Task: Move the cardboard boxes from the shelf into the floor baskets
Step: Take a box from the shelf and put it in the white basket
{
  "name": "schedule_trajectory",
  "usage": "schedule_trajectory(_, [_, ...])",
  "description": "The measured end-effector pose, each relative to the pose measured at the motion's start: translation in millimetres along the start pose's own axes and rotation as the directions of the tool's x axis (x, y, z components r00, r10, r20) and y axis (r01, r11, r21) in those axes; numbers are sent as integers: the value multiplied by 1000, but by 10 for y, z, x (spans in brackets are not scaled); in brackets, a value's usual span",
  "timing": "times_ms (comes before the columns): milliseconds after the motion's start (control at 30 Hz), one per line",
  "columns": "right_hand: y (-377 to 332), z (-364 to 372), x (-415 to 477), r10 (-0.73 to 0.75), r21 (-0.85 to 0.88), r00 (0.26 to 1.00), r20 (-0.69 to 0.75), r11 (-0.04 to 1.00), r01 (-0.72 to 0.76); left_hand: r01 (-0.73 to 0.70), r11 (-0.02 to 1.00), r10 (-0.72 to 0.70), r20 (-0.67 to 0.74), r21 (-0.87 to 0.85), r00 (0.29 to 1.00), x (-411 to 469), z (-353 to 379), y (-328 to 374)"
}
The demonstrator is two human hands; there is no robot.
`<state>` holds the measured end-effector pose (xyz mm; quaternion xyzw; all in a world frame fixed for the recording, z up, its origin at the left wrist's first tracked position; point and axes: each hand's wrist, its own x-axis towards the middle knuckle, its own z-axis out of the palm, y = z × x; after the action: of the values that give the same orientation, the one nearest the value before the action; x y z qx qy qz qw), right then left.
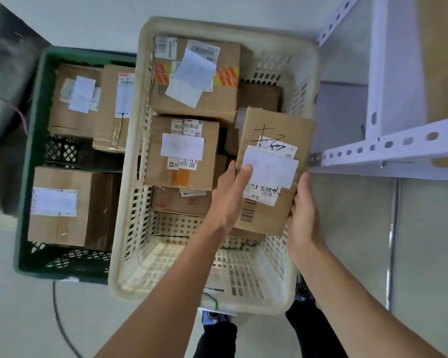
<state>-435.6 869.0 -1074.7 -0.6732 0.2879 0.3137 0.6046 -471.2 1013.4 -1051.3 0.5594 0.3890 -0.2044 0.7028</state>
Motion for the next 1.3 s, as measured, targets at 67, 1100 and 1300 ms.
schedule_trajectory(67, [-72, 37, 48, -25, 9, 1000, 0, 1000, 25, 8, 997, -7, -14, 82, 1000, 116, -15, 102])
schedule_trajectory(1100, [-431, 447, 1432, -386, -342, 912, 137, 846, 409, -108, 990, 99, -97, -92, 990, 1459, 127, 211])
schedule_trajectory(1300, [-462, 468, 1493, -360, -295, 922, 146, 873, 388, -106, 986, 96, -82, -130, 992, 1591, 125, 132])
